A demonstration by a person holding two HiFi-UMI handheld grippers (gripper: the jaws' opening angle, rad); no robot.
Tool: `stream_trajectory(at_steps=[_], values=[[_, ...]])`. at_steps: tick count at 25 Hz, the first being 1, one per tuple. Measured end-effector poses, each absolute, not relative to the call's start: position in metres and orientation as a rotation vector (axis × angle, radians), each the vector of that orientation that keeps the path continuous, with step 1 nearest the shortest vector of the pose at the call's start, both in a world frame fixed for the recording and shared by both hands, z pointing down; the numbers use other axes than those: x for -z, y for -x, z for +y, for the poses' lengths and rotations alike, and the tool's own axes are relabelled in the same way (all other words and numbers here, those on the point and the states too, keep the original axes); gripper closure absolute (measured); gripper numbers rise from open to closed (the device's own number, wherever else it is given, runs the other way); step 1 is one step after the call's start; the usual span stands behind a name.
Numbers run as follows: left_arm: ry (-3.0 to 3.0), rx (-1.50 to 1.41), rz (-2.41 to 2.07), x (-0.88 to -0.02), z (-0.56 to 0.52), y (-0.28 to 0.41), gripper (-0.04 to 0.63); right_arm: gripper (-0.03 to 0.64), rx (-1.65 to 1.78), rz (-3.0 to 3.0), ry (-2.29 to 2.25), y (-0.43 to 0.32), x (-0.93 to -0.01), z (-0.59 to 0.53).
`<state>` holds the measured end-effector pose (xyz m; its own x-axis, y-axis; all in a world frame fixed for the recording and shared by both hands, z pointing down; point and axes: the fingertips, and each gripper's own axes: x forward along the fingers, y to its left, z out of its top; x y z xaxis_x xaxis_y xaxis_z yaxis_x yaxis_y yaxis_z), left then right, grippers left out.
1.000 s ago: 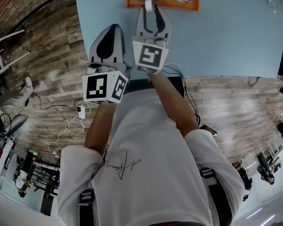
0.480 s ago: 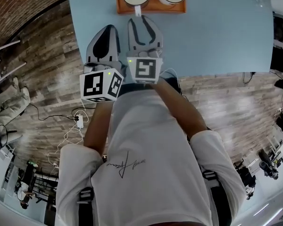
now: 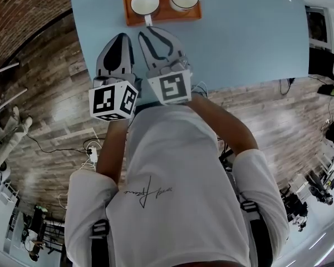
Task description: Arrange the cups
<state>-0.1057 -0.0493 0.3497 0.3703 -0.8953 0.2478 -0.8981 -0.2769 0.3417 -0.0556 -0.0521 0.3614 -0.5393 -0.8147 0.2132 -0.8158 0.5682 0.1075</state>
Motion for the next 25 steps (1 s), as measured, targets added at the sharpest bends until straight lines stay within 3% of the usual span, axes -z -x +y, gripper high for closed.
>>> stream_trajectory(at_steps=[25], values=[[-2.291, -0.032, -1.452, -0.331, -0.053, 0.036, 0.588, 0.549, -0.187, -2.73, -1.053, -0.038, -0.327, -0.056]])
